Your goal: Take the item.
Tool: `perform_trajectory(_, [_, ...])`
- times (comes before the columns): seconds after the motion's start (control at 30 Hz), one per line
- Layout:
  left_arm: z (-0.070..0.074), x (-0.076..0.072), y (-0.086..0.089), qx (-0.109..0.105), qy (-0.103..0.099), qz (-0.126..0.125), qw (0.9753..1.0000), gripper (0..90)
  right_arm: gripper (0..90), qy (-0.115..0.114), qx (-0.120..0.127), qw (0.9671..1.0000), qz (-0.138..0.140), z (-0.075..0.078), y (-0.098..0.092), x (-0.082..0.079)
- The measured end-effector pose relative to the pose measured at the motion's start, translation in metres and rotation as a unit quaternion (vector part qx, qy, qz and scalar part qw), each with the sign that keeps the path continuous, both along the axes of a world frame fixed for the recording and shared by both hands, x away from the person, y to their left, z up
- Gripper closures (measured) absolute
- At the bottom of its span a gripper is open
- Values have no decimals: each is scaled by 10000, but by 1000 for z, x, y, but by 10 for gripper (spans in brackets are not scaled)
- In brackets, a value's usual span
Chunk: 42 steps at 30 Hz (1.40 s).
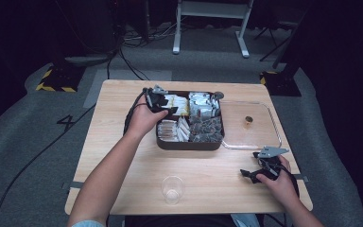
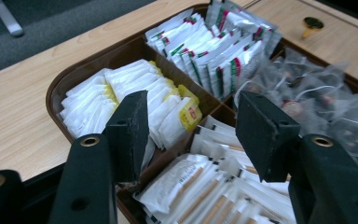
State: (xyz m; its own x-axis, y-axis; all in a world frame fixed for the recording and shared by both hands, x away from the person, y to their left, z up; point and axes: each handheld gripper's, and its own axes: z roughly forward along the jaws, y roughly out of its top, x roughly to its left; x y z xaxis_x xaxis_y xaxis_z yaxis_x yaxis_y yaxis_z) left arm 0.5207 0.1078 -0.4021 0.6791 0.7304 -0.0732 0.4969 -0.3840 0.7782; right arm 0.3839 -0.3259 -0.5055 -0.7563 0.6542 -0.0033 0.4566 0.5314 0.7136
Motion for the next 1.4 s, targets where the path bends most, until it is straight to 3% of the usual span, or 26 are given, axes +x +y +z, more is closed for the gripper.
perform_trajectory(0.13, [-7,10,-8,65,116,-42,9999,470,14,0,-2,10000,0,0,0,0])
perform_trajectory(0.27, [-12,18,-14,336,294,-71,9990,554,15,-2,-1,10000,24,0,0,0])
perform_trajectory(0.43, [-21,30,-14,406,408,-122,9983,603,14,-4,-3,10000,47,0,0,1])
perform_trajectory(0.6, [-31,38,-15,390,440,-122,9982,629,15,2,1,10000,68,0,0,1])
perform_trajectory(0.73, [-35,42,-20,376,633,-203,9971,656,14,-1,5,10000,94,0,0,2])
perform_trajectory(1.03, [-46,52,-27,295,864,-164,9957,711,14,-3,2,10000,97,0,0,2])
perform_trajectory(1.4, [-53,56,-26,443,915,-84,9948,717,14,-4,3,9999,103,0,0,2])
